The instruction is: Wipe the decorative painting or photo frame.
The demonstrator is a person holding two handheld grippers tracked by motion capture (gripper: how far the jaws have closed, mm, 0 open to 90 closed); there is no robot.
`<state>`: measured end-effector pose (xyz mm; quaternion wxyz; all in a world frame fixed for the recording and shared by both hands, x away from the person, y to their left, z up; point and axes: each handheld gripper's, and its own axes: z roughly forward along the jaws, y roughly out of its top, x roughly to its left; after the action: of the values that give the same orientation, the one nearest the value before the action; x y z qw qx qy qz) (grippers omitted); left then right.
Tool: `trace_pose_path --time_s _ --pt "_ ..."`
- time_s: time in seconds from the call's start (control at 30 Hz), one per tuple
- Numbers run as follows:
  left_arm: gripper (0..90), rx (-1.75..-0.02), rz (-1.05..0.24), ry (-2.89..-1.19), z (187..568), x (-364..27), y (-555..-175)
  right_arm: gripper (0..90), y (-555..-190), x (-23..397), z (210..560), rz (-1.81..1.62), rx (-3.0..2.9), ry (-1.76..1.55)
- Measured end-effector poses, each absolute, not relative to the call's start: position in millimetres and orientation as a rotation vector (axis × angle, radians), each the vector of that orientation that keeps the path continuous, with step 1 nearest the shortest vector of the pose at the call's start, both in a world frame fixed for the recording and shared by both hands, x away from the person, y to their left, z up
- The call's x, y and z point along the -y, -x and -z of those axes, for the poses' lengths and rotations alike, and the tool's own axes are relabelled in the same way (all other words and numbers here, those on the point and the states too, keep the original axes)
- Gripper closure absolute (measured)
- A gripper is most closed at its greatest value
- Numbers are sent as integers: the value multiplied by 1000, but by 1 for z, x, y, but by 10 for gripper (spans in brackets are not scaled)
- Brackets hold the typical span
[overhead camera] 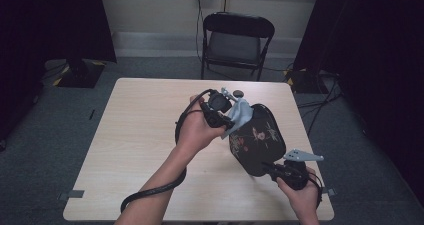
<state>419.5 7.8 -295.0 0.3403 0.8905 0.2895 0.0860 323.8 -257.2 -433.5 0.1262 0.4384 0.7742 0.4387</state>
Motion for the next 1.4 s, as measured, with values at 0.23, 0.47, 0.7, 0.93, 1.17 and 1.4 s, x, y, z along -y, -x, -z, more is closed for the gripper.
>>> trace_pose_path --time_s 0.23,0.47,0.7,0.93,1.17,1.4 --pt "800 -771 -184 -2321 316 -6 -421 792 -324 257 433 -1273 -2256 -1274" --pt "801 -772 -160 -2339 336 -3 -420 792 -324 257 433 -1272 -2257 -1276" --pt "801 -798 -115 -2372 368 -4 -419 792 -324 257 433 -1272 -2258 -1273" --pt "801 -818 -68 -2384 397 -3 -416 792 -324 257 433 -1274 -2257 -1271" --pt "801 -850 -31 -2401 424 -3 -413 792 -324 257 433 -1274 -2257 -1270" --pt "801 -858 -4 -2433 445 0 -409 793 -324 257 433 -1273 -2259 -1270"
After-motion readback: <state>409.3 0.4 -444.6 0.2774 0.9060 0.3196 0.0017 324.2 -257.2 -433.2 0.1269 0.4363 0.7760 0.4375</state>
